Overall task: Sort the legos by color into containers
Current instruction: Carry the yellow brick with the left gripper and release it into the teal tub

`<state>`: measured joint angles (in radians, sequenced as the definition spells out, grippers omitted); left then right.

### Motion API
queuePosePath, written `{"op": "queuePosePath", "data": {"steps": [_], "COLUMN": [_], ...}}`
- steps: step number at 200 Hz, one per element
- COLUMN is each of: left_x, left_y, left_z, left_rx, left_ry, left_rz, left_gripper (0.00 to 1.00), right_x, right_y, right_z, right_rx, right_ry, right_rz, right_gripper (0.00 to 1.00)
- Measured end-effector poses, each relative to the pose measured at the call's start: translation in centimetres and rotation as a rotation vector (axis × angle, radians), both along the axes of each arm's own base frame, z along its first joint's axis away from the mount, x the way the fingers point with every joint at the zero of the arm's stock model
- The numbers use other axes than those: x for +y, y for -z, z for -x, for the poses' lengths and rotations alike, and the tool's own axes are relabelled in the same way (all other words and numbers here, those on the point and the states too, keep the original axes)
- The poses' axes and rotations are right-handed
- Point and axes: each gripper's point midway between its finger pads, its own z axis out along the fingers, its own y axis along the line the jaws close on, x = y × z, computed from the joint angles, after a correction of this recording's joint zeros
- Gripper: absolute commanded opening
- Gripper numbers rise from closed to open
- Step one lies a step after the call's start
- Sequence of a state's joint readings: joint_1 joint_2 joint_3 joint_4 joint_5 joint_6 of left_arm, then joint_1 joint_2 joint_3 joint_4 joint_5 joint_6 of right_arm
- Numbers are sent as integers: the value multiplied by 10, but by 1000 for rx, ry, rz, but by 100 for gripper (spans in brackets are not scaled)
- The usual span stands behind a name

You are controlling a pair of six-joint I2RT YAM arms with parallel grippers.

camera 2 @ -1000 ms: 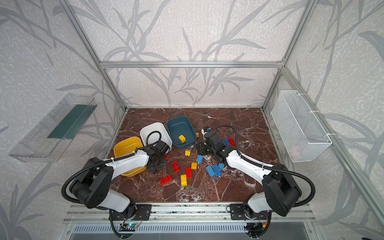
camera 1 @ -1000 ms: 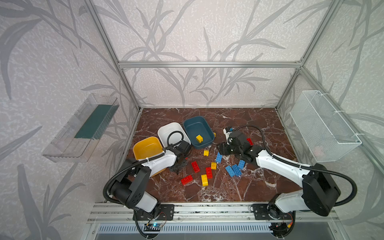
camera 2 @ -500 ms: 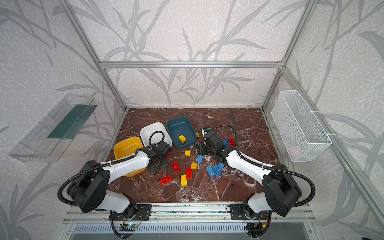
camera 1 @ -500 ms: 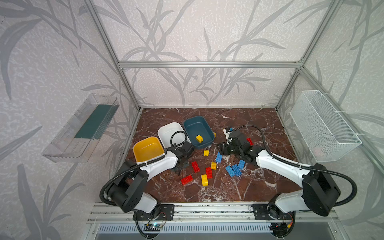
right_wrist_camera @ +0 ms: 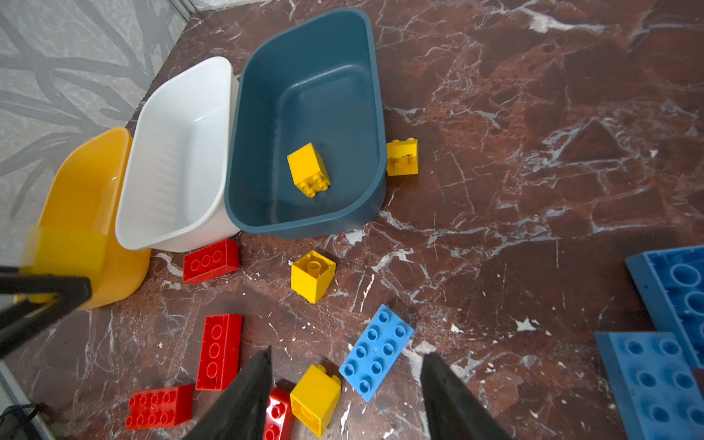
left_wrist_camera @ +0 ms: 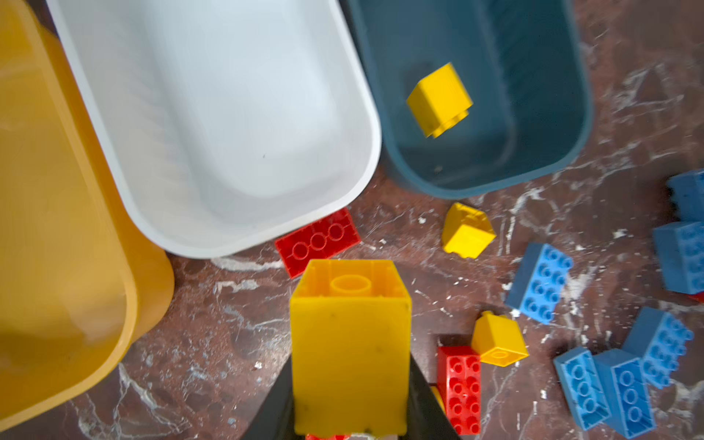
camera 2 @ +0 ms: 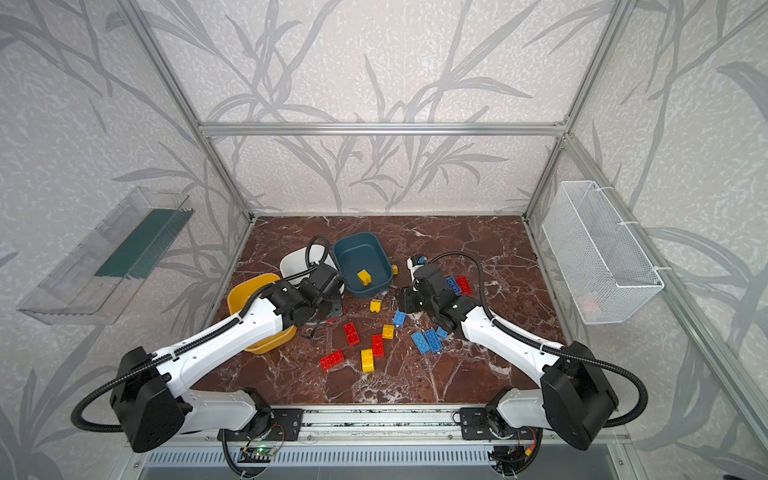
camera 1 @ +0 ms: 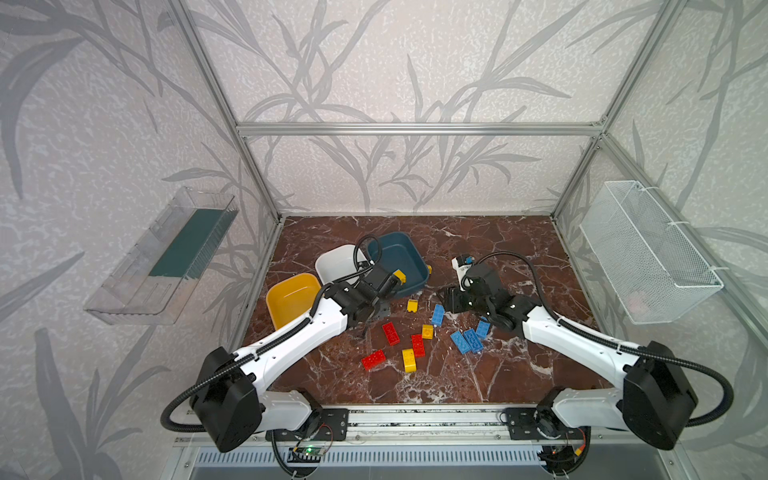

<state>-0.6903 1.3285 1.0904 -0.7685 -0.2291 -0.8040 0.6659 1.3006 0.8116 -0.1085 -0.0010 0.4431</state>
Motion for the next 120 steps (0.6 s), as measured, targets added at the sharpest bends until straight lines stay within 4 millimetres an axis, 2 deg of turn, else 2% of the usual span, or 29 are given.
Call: {"op": "queuePosePath", "data": {"steps": [21,43,81,120], "left_x": [-11,-22,-44,-54], "left_y": [-21,-27,-12,8], "left_z": [-14,-33,-71,-114], "left_rx": [-36,-37,20,80], "left_ry": [45,75,123,127], "left_rz": [-5,-29,-56,-50], "left_gripper": [31,31,32,32], "right_x": [-8,-17,-29,-37], "right_y": [8,15,22,31], "right_z": [10,22,34,41], "right_rx": [20,37,48,66], "right_ry": [1,4,14,30], "right_rz": [13,25,36,52], "right_gripper": [64,64,64,64]}}
